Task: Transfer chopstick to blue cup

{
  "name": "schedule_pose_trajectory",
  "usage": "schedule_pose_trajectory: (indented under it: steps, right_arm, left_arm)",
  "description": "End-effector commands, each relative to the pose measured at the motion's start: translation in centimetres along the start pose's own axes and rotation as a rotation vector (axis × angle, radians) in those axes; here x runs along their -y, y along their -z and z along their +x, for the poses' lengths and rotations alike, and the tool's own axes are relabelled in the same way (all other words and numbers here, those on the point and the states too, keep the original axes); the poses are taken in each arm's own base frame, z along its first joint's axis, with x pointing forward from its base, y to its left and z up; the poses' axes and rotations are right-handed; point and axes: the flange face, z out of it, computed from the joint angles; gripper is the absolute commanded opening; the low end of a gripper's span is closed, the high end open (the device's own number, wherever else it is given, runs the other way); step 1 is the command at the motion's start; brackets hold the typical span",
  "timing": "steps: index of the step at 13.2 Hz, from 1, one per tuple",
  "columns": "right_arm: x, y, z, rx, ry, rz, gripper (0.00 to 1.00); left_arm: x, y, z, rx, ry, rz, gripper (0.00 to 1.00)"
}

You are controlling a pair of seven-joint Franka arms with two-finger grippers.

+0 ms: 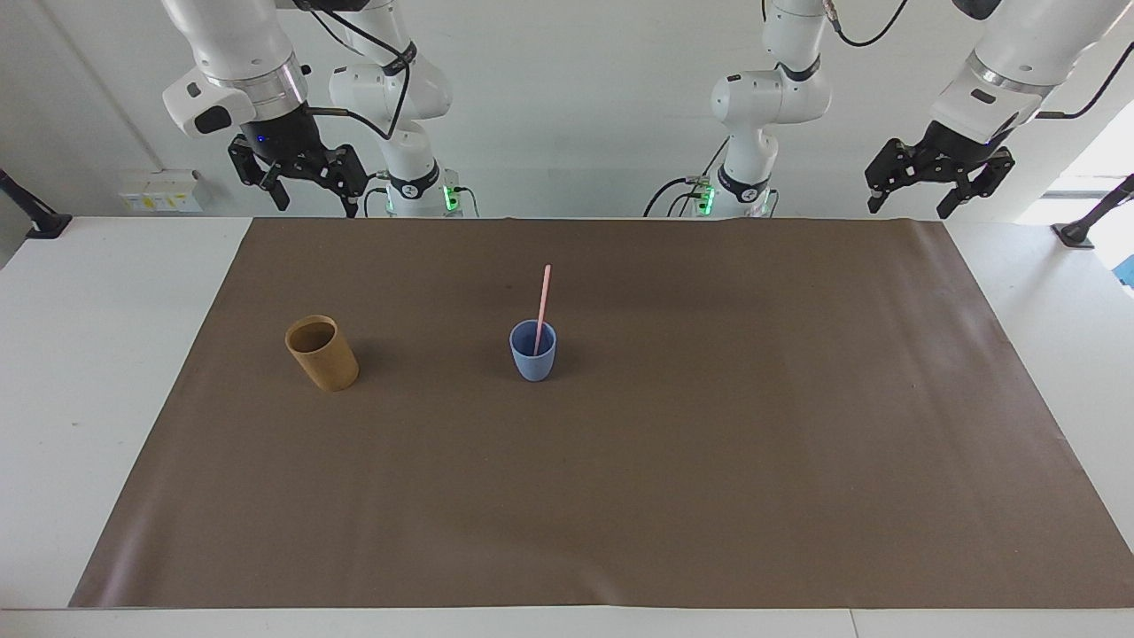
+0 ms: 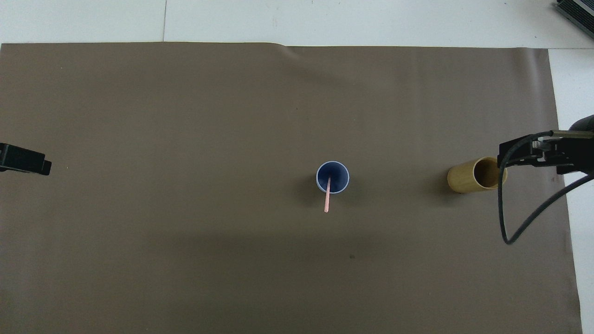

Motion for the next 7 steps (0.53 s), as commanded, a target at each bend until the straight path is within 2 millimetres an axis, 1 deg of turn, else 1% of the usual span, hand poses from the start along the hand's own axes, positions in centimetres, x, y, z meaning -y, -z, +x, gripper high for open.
schedule_pose_trajectory:
  steps: [1,7]
  right_arm:
    - [-0.50,-0.10,-0.30,-0.014,0.024,0.024,1.00]
    - [-0.42,-0.10,-0.31,-0.010,0.023,0.045,1.00]
  left_arm:
    - [0.12,0.19,-0.58,0.006,-0.002,-0.009,1.00]
    - [0.12,0.19,-0.58,0.006,-0.002,-0.009,1.00]
